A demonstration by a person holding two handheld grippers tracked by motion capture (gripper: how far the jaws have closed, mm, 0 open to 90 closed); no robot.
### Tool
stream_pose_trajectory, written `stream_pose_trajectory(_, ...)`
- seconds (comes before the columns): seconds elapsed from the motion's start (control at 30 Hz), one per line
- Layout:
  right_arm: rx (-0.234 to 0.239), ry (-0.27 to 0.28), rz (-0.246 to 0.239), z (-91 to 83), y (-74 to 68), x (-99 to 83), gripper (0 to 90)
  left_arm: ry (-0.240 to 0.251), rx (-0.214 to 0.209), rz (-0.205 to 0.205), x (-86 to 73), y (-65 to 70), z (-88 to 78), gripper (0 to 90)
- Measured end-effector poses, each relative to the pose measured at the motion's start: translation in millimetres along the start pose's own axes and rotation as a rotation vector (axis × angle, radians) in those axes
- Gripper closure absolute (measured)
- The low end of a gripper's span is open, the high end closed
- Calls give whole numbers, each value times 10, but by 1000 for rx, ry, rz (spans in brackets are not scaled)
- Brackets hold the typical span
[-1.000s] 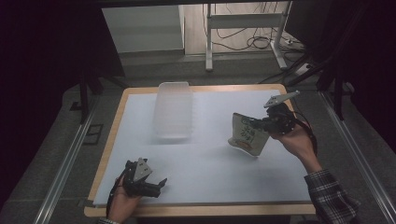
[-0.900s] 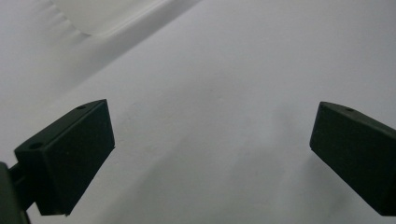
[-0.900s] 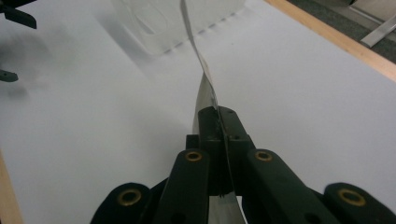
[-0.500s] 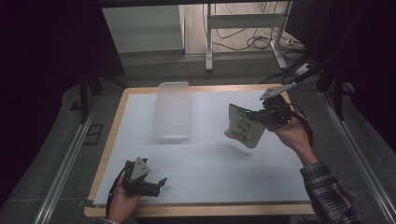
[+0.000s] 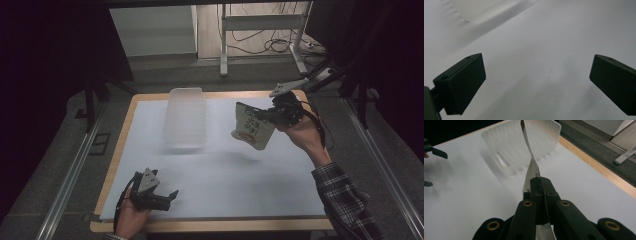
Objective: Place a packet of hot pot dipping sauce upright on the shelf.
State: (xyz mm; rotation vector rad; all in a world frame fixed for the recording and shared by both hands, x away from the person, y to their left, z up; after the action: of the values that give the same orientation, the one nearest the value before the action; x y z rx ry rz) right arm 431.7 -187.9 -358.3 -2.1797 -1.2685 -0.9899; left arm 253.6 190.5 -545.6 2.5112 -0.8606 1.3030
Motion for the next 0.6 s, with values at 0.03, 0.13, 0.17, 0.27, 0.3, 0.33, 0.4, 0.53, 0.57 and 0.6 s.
stream_pose_trajectory(0.03,1,0,-1,14,0,19,891,0,-1,0,0,0,-1,2)
stream_pose_trajectory(0.13,5,0,-5,60,-1,71,891,1,-4,-2,1,0,-1,2)
stream_pose_trajectory(0.17,6,1,-7,78,-2,88,891,2,-4,-3,1,0,-2,2)
stream_pose_trajectory(0.27,12,-1,-12,132,-7,136,891,2,-4,-6,0,-1,-3,2)
stream_pose_trajectory(0.3,12,-3,-15,151,-10,152,891,1,-4,-5,0,-1,-2,1)
stream_pose_trajectory(0.33,13,-5,-17,169,-13,170,891,1,-4,-3,0,0,-2,1)
stream_pose_trajectory(0.4,16,-6,-22,205,-16,204,891,2,-3,-2,0,2,-2,0)
stream_pose_trajectory(0.53,24,-5,-26,273,-26,271,891,5,-3,-1,-1,-1,-4,0)
stream_pose_trajectory(0.57,24,-7,-27,288,-28,288,891,5,-5,-2,-2,-3,-5,0)
stream_pose_trajectory(0.6,28,-5,-27,306,-31,305,891,7,-7,-4,-2,-5,-8,0)
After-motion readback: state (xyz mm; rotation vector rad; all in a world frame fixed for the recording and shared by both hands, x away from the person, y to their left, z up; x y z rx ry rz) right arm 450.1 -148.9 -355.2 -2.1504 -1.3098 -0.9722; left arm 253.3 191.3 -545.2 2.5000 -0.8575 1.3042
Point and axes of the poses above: each handheld gripper's, and its own axes: z roughly forward along the jaws, x roughly out of its top, y roughly to its right, the point moved 2 cm from there along z, roughly forward along the jaws, and after that the axes turned 4 degrees about x, right-handed, at the moved point
